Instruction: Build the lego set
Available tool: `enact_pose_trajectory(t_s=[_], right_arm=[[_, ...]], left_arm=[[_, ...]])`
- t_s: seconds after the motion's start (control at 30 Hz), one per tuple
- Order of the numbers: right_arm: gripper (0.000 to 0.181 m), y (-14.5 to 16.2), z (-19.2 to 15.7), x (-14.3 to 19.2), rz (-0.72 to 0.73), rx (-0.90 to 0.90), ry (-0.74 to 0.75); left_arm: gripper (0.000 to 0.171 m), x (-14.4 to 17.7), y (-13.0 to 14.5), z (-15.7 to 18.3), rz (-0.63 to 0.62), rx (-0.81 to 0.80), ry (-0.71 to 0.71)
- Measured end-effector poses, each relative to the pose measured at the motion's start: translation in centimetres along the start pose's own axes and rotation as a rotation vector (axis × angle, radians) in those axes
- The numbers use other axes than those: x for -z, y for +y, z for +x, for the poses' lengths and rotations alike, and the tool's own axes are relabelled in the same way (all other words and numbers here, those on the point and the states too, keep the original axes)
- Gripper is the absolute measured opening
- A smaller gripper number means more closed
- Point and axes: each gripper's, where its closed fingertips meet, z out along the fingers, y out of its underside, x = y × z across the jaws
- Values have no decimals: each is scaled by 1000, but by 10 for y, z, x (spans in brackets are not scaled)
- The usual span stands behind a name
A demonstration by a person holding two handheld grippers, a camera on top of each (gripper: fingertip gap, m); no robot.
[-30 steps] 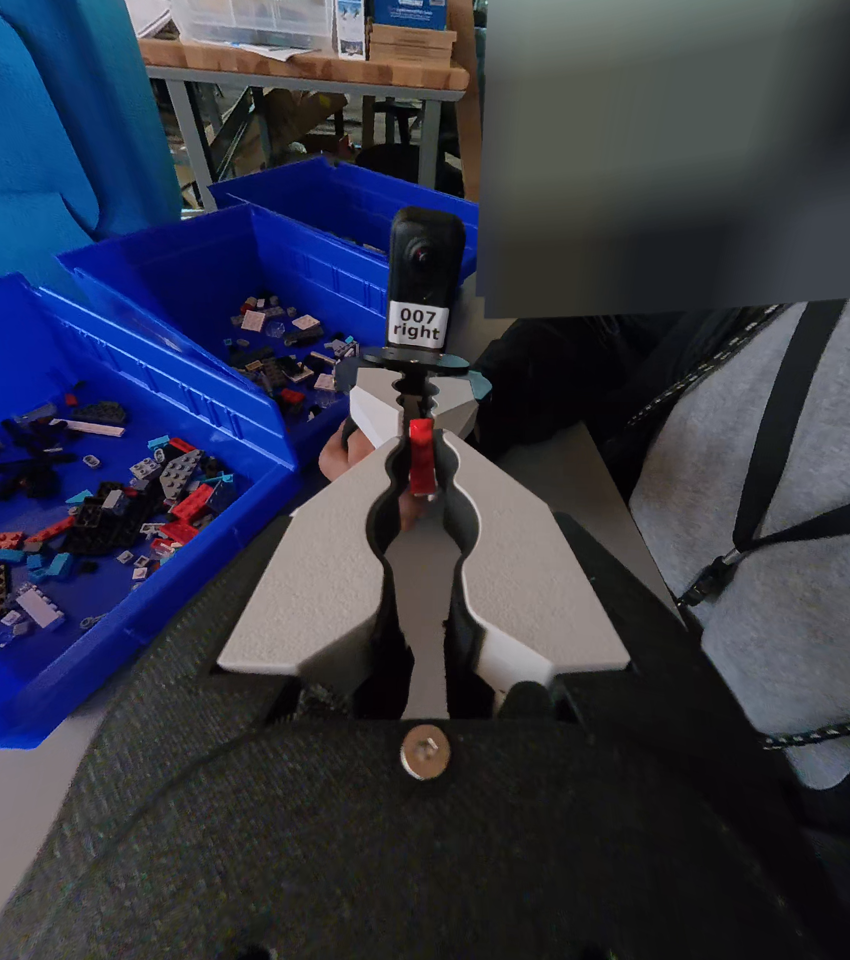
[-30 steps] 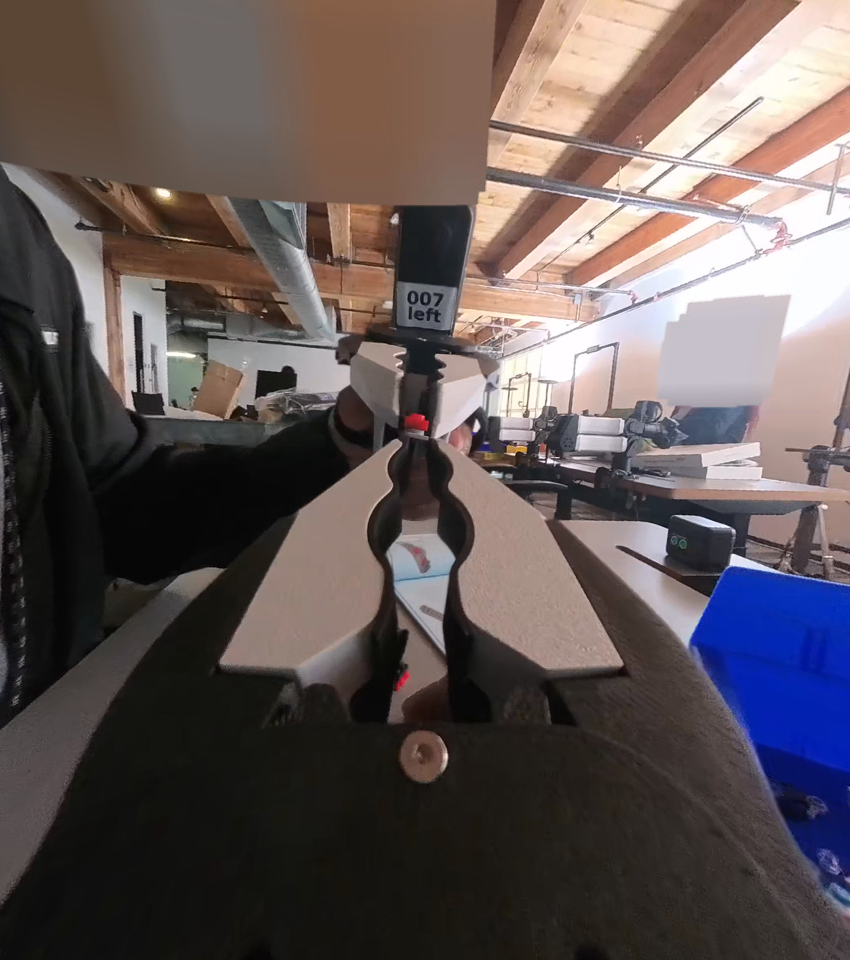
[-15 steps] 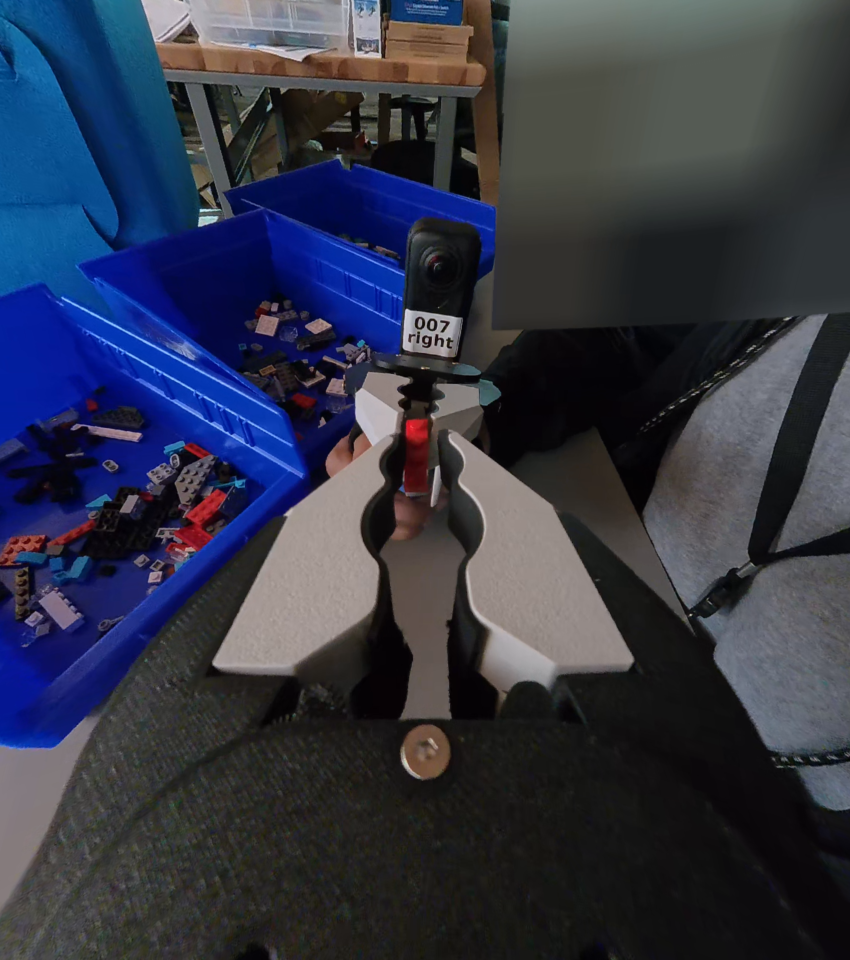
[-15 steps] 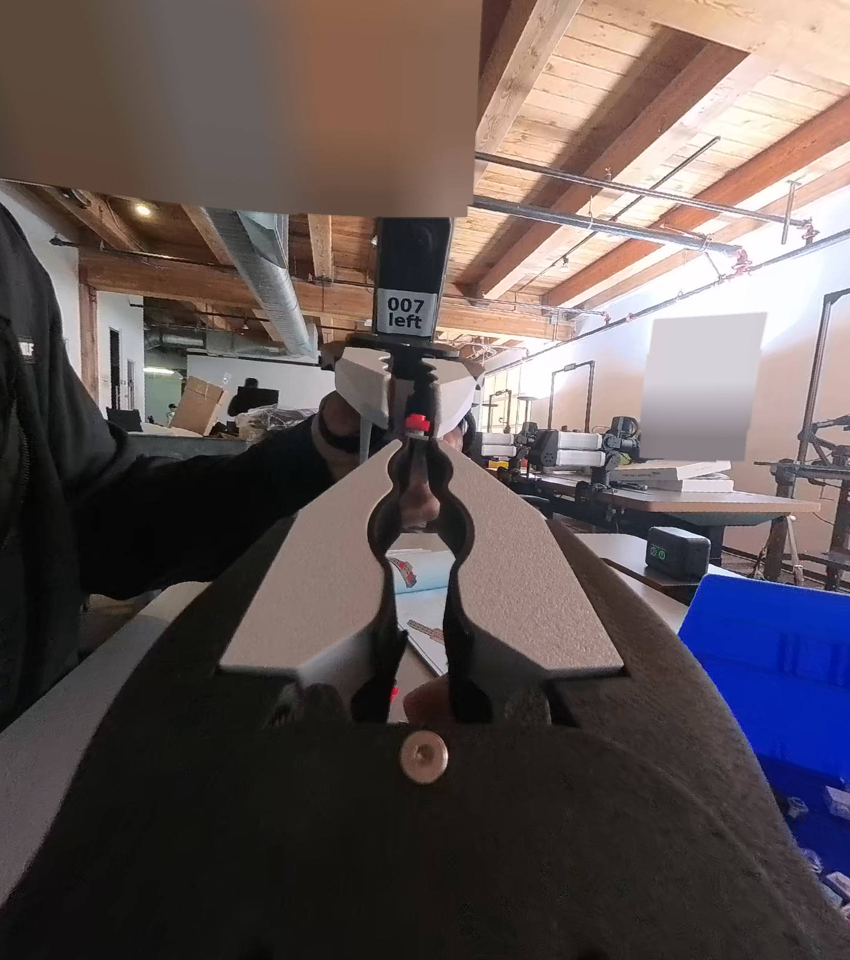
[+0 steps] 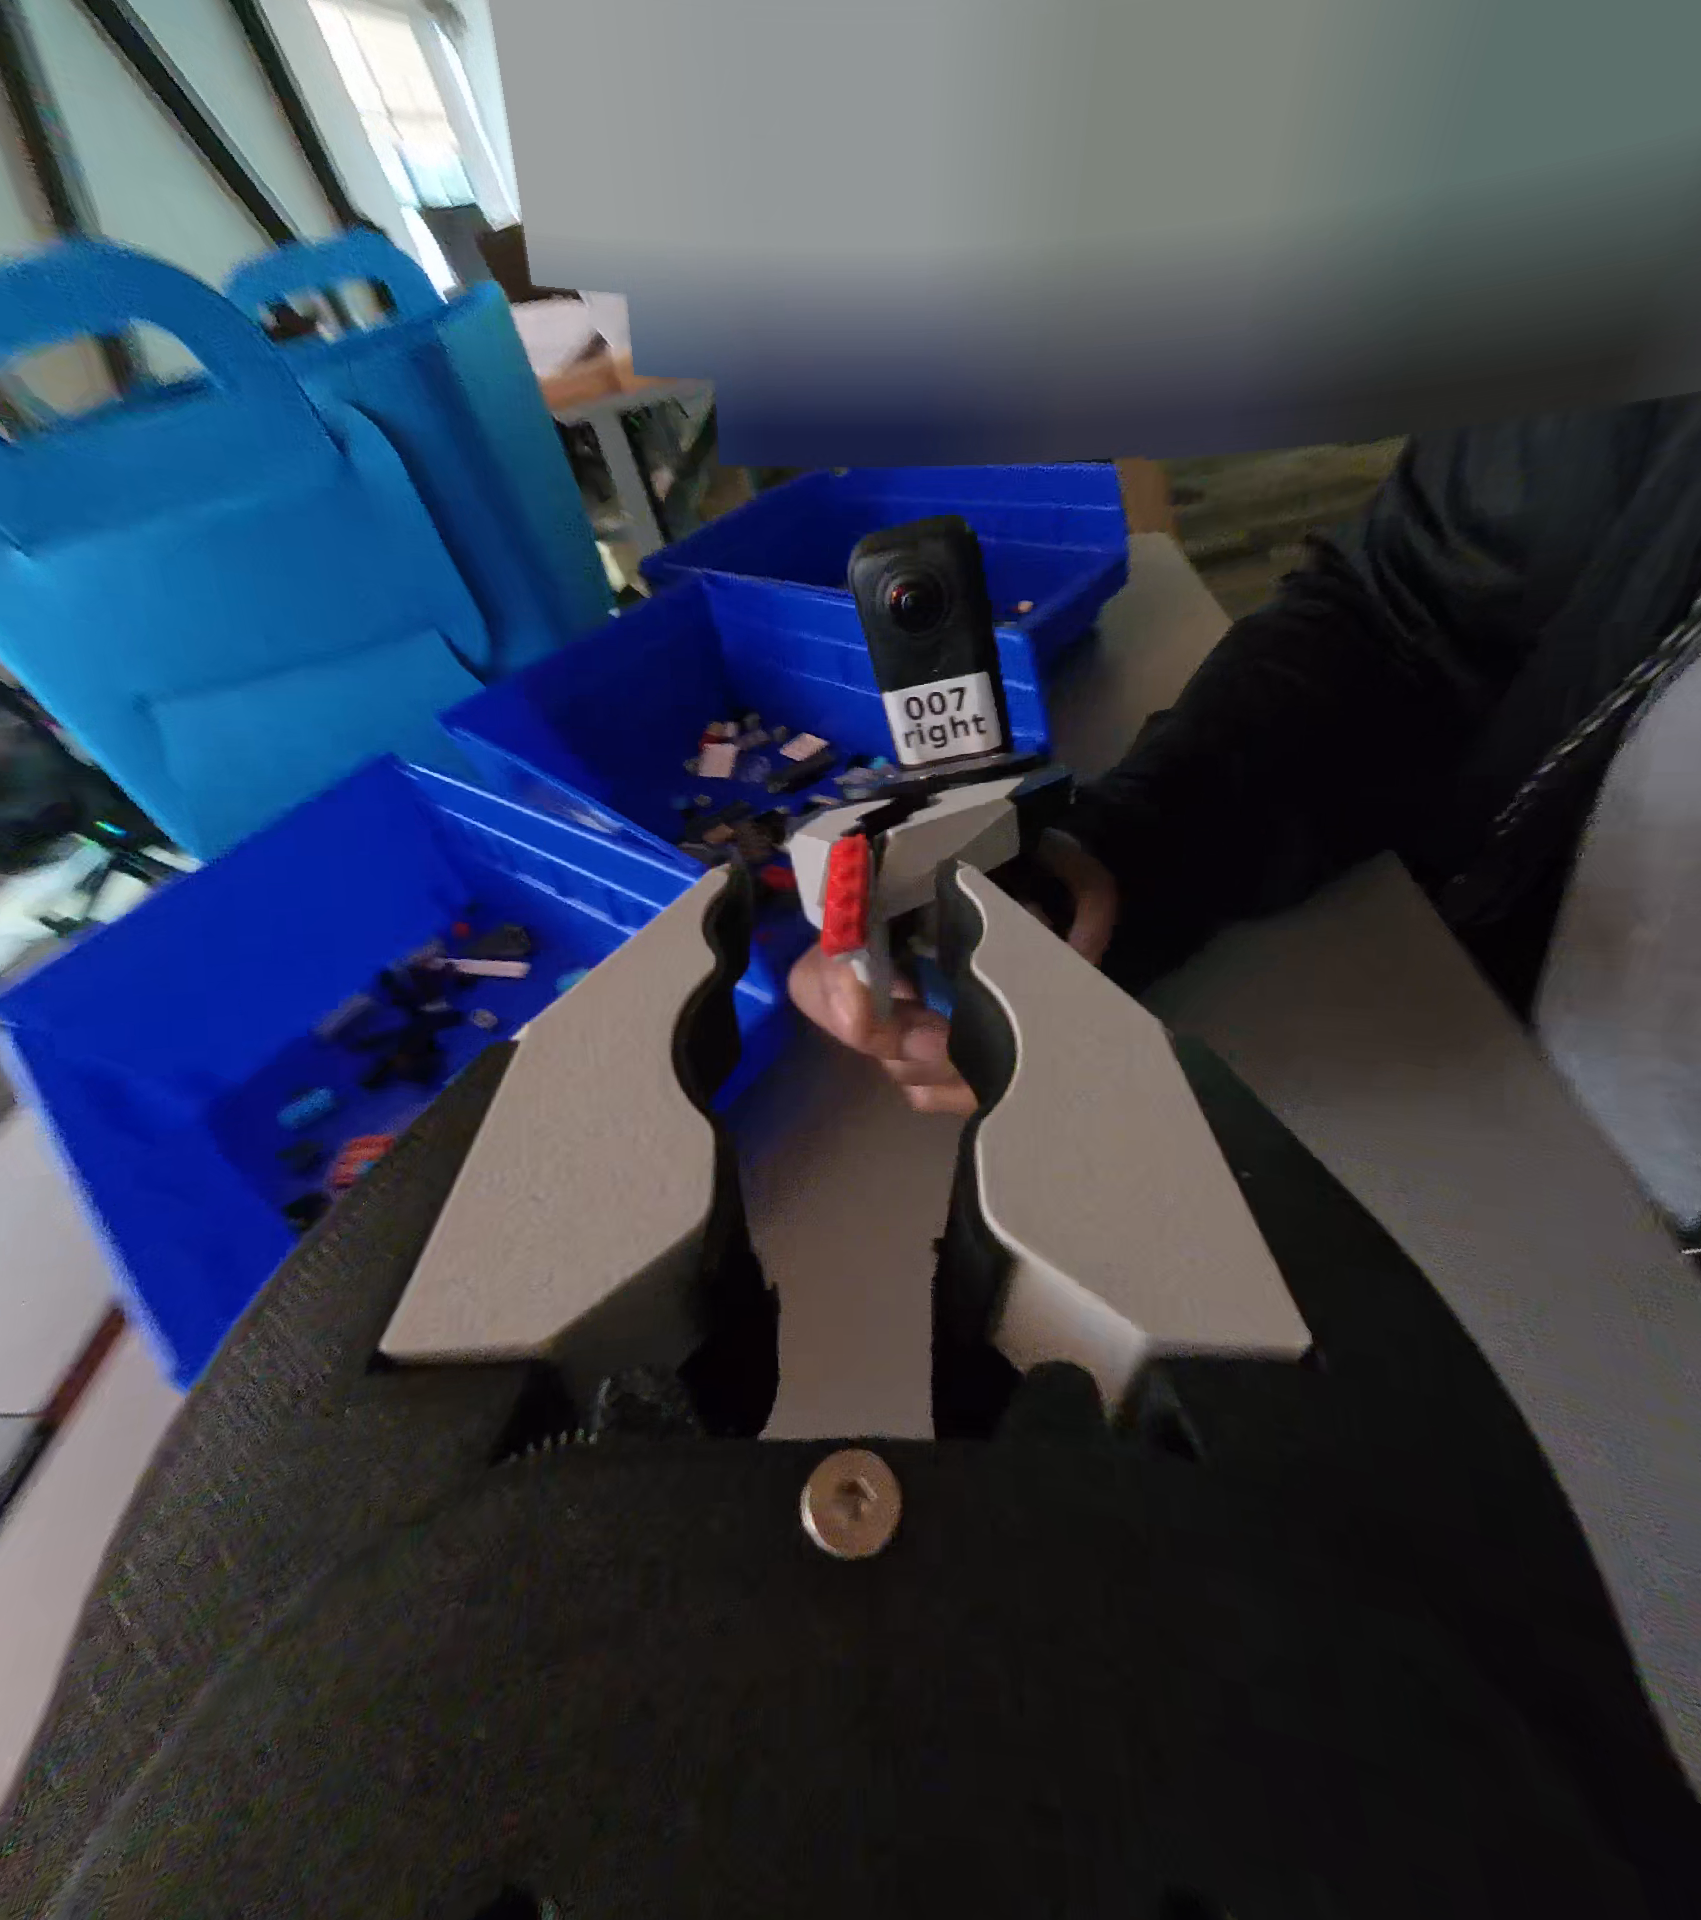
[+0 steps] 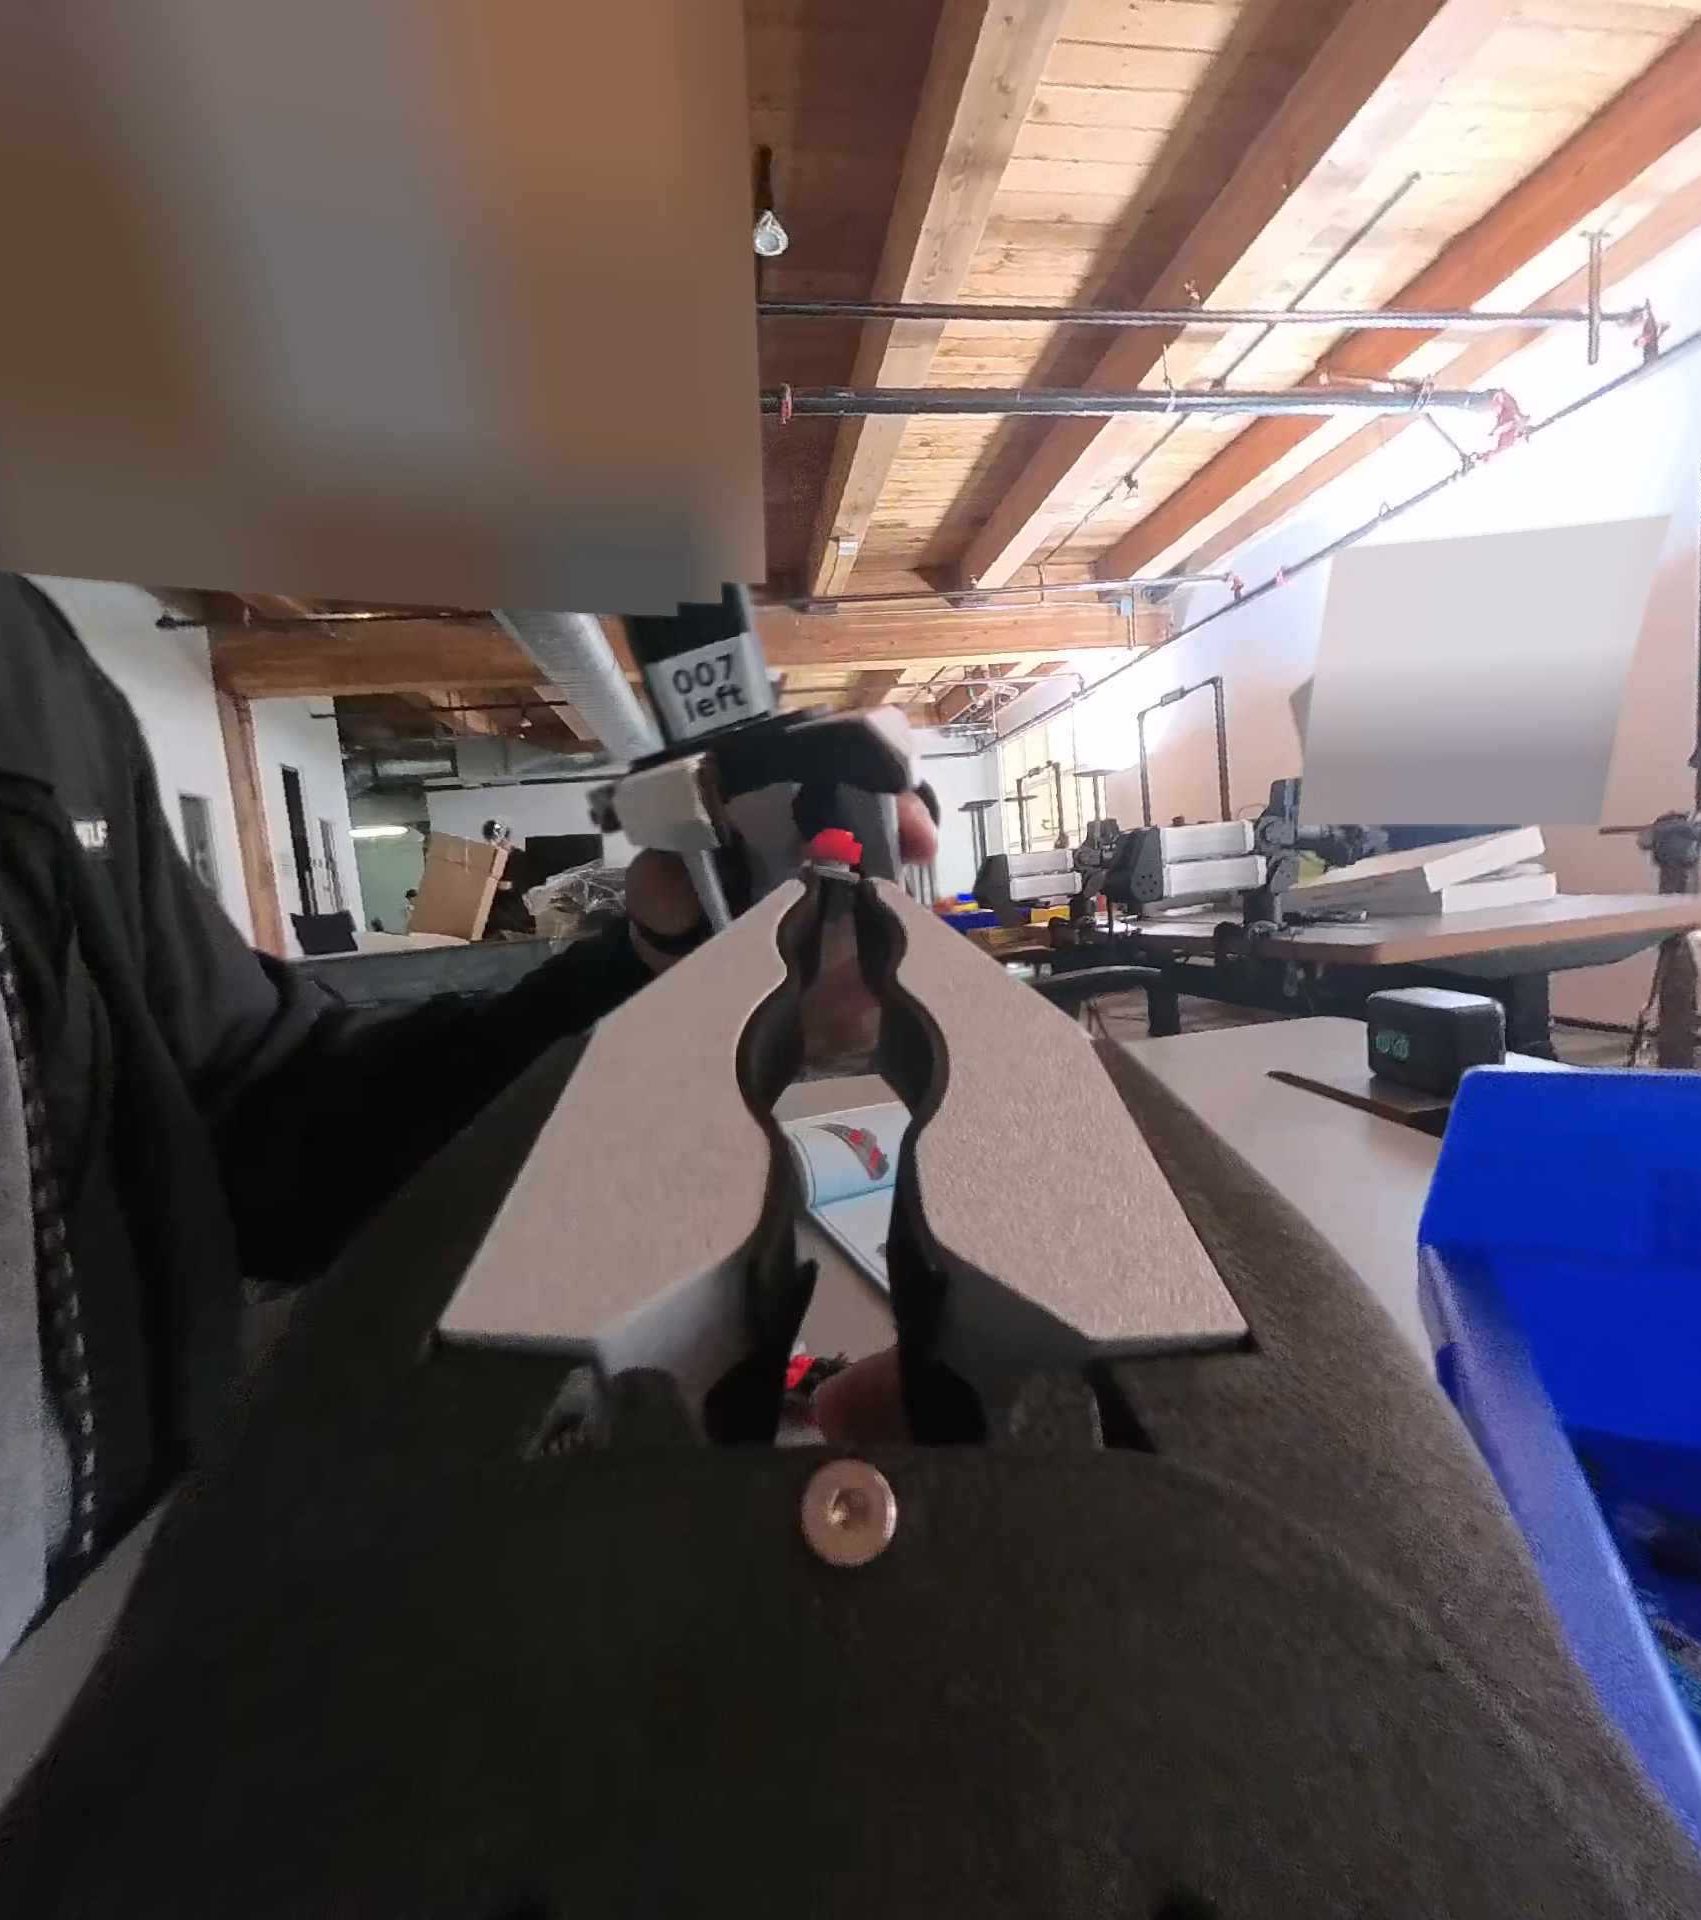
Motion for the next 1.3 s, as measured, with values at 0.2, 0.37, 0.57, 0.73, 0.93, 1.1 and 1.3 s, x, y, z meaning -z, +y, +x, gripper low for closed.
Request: enact_pose_trajectory(t_s=[0.2,0.37,0.57,0.73,0.93,1.1,1.3], right_arm=[[8,9,5,-2,-35,-78,15],[8,14,7,-2,-64,-77,25],[8,25,22,-1,-121,-120,97],[8,31,20,-3,-143,-92,96],[9,32,20,-4,-143,-64,99],[8,33,19,-5,-139,-48,94],[8,35,19,-7,-147,-32,100]], left_arm=[[36,8,14,-10,-27,-156,-99],[36,3,24,-13,-50,-101,-58],[33,7,50,-16,-45,132,-23],[29,7,50,-13,113,371,46],[19,9,45,-12,239,457,112],[19,6,48,-12,281,524,142],[8,7,46,-11,308,547,162]])
